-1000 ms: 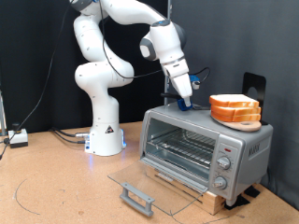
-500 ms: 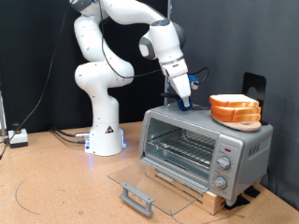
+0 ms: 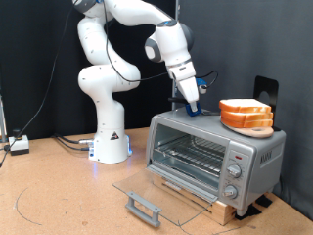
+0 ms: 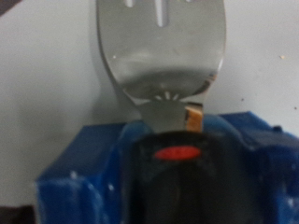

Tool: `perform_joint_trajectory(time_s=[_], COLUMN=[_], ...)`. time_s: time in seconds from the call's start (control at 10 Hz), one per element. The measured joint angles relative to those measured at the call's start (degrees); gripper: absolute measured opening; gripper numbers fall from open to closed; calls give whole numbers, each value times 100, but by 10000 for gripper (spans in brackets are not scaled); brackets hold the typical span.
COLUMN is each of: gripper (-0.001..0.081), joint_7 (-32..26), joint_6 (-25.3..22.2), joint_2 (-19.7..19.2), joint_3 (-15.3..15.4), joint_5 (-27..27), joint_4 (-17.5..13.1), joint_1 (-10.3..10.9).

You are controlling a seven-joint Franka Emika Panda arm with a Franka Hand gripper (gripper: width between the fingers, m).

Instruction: Make a piece of toast with the oven

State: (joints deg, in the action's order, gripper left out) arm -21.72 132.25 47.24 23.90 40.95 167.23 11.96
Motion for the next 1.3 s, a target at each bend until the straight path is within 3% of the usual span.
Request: perform_joint_trajectory(time_s=[0.1,0.2,0.3,1.1,1.2,1.3], gripper=[716,514,483,500,646,646], joint_7=[0,0,0,-72,-130,-189], joint_6=[-4,-5,-5,-23,-23,-23], joint_2=[0,0,-1,-37,-39,-42], joint_3=[0,0,-1,-105,-128,-141], joint_5=[2,5,7,55,103,186], joint_4=[4,5,5,10,15,22], joint_1=[-20,-36,-51,-103,-103,-102])
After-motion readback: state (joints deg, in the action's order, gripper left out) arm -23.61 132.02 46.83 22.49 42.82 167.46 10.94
